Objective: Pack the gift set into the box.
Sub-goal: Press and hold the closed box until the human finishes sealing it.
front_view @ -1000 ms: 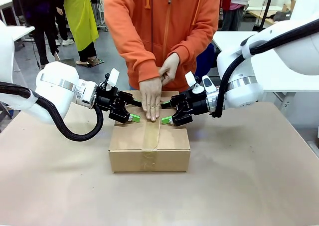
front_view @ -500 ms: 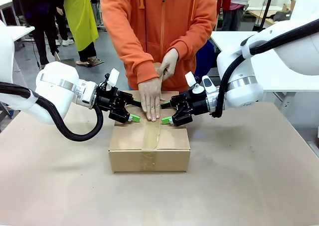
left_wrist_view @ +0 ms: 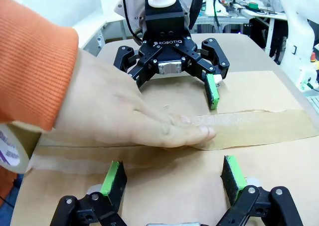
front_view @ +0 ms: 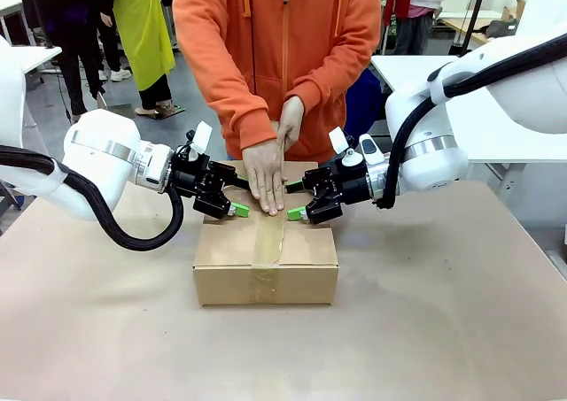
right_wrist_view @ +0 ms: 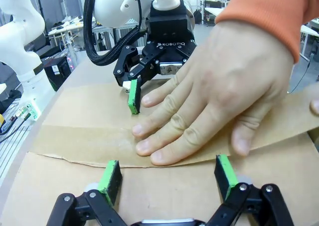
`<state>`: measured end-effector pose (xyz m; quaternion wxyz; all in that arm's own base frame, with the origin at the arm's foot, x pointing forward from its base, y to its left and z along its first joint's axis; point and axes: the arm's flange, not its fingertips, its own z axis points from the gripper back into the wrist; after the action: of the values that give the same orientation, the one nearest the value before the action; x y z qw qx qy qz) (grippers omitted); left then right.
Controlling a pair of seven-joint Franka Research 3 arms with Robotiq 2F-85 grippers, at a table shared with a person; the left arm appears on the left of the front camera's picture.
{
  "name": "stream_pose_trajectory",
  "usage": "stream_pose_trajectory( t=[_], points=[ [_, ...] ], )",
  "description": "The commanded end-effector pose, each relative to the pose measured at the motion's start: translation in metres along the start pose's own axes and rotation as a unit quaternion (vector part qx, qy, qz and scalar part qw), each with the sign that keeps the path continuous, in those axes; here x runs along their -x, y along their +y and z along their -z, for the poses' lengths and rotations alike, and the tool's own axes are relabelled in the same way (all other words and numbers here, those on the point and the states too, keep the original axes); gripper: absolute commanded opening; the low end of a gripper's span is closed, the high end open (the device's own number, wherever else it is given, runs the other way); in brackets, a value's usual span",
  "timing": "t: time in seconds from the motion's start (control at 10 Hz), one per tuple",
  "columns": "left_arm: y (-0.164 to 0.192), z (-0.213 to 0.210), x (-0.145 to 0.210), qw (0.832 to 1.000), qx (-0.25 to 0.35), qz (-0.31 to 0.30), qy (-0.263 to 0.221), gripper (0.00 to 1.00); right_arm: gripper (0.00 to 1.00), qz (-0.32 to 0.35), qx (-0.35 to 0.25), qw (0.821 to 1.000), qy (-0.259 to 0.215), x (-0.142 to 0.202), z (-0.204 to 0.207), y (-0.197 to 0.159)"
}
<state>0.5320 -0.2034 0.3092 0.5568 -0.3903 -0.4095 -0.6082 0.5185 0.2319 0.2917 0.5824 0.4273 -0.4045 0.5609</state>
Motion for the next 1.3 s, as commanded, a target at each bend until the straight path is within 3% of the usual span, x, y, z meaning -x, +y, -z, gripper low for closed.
stream_pose_trajectory(
  t=[0.0,1.2],
  points=[
    [-0.0022,0.0007,0.0056,1.0,0.007,0.002,0.002,1.0,1.0,-0.001,0.003,1.0,0.006,0.002,0.0001,0.0013],
    [-0.0022,0.0007,0.0056,1.0,0.007,0.002,0.002,1.0,1.0,-0.001,0.003,1.0,0.006,0.002,0.0001,0.0013]
  ],
)
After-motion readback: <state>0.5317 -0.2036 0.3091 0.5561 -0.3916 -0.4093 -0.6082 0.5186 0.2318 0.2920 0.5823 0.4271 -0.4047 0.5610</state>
